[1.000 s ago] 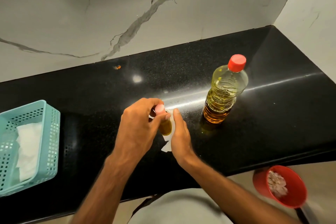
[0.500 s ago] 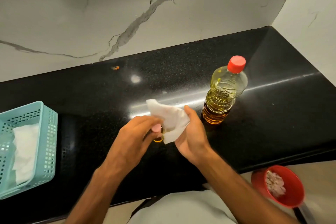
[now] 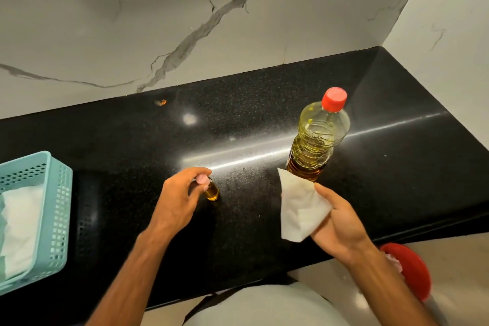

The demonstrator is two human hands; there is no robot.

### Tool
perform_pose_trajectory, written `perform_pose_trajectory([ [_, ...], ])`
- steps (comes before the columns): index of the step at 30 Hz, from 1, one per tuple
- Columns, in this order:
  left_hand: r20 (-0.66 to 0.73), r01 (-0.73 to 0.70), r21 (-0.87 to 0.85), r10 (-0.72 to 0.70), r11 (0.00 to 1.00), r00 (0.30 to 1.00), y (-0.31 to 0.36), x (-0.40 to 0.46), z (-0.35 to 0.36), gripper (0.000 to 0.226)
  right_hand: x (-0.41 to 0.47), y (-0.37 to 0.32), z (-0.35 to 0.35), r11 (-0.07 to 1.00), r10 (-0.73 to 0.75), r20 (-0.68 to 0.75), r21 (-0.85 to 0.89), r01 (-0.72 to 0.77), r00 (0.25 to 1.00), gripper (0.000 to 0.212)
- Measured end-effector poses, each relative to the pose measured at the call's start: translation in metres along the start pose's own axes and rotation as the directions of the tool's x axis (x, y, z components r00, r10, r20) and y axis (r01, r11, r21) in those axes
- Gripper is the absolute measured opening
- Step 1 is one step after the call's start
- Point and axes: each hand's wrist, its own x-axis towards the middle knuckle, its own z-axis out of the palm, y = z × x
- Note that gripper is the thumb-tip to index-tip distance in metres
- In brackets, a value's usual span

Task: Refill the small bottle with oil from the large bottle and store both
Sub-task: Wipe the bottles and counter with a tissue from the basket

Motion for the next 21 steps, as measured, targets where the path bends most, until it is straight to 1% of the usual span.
perform_pose_trajectory([
  [3,0.011,0.007,-0.015,-0.007,1.000,1.000,0.000,0.003,0.002,0.024,-0.011,-0.010,-0.023,1.000,-0.006,-0.073,-0.024,0.004,0.997,0.036],
  [6,0.054,0.006,0.016,-0.007,1.000,0.998,0.003,0.004,0.001,0.028,-0.017,-0.023,-0.040,0.999,-0.019,-0.134,-0.029,0.016,0.991,0.037],
  [9,0.127,-0.023,0.085,0.012,0.996,0.992,0.017,0.003,0.000,0.048,-0.020,-0.040,-0.050,0.998,-0.064,-0.147,-0.010,0.063,0.987,0.036],
  [10,0.126,-0.037,0.066,0.029,0.997,0.992,0.027,0.003,0.000,0.053,-0.020,-0.047,-0.052,0.996,-0.089,-0.153,-0.002,0.090,0.984,0.036],
  [12,0.081,-0.082,-0.040,0.085,0.996,0.993,0.061,0.008,0.001,0.055,-0.017,-0.062,-0.052,0.986,-0.160,-0.190,0.009,0.165,0.969,0.034],
  [15,0.022,-0.257,-0.102,0.260,0.961,0.965,0.135,0.027,0.010,0.061,-0.006,-0.091,-0.047,0.947,-0.314,-0.249,-0.018,0.320,0.916,0.035],
  [16,0.014,-0.298,-0.106,0.301,0.949,0.954,0.160,0.035,0.015,0.065,0.000,-0.102,-0.041,0.924,-0.381,-0.256,-0.062,0.379,0.888,0.035],
  [18,-0.018,-0.336,-0.097,0.336,0.937,0.942,0.202,0.049,0.031,0.067,0.011,-0.122,-0.022,0.834,-0.540,-0.199,-0.254,0.489,0.818,0.028],
  [20,-0.078,-0.341,-0.058,0.336,0.938,0.939,0.230,0.059,0.047,0.062,0.022,-0.138,0.000,0.672,-0.647,-0.034,-0.499,0.548,0.762,0.021],
  [21,-0.100,-0.333,-0.015,0.330,0.943,0.939,0.237,0.063,0.054,0.060,0.027,-0.141,0.010,0.595,-0.650,0.066,-0.576,0.561,0.757,0.020],
])
